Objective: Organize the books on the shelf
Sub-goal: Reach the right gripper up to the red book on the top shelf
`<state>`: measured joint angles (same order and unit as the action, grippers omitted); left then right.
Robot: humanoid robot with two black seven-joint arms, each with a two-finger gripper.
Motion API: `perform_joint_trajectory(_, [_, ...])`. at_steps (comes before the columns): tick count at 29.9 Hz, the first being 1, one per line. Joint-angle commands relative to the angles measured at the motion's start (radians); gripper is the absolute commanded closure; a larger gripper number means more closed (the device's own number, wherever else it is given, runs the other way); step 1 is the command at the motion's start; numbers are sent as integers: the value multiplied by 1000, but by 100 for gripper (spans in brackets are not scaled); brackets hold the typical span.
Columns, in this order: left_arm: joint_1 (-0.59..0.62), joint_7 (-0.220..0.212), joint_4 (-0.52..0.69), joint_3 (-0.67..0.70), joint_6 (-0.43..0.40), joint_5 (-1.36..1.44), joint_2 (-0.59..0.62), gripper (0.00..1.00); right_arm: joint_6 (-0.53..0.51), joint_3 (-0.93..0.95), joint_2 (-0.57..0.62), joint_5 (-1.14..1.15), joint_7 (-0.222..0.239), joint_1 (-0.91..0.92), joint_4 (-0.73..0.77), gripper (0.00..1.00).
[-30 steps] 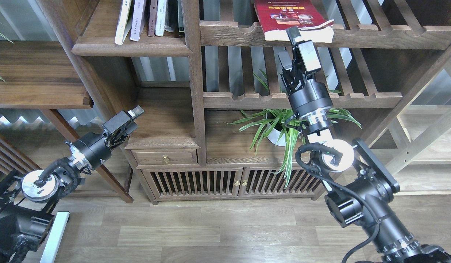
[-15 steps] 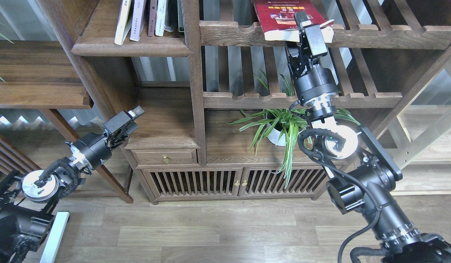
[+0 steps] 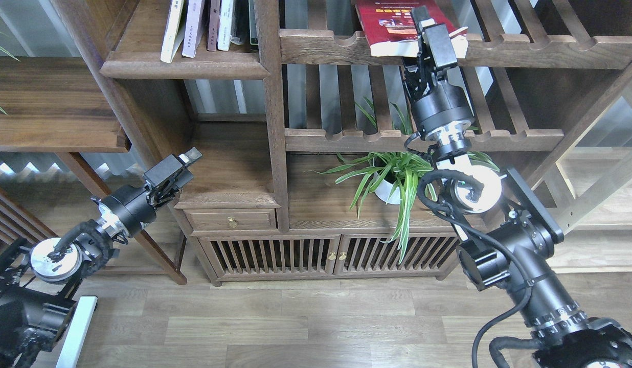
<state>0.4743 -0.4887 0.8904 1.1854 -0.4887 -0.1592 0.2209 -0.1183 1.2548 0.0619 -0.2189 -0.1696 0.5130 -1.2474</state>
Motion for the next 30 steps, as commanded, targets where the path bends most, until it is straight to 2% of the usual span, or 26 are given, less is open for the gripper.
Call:
perform_joint_trajectory(1, [-2,0,-1,0,0,0,2,1,6,0,-1,1,-1,24,13,3])
perform_joint_trajectory(9, [-5,0,1,0,0,0,2,1,-3,3,-8,1,-11,24,23,24])
perform_joint_trajectory(19, [-3,0,4,-1,0,0,0,1,11,9,-4,3,-11,33,49,31])
perform_joint_trajectory(23, [-5,0,5,-3,0,0,0,1,11,21,-2,3,-11,33,54,43])
perform_joint_trajectory(30, [-8,0,7,-3,0,0,0,1,0,34,-1,1,-13,33,54,76])
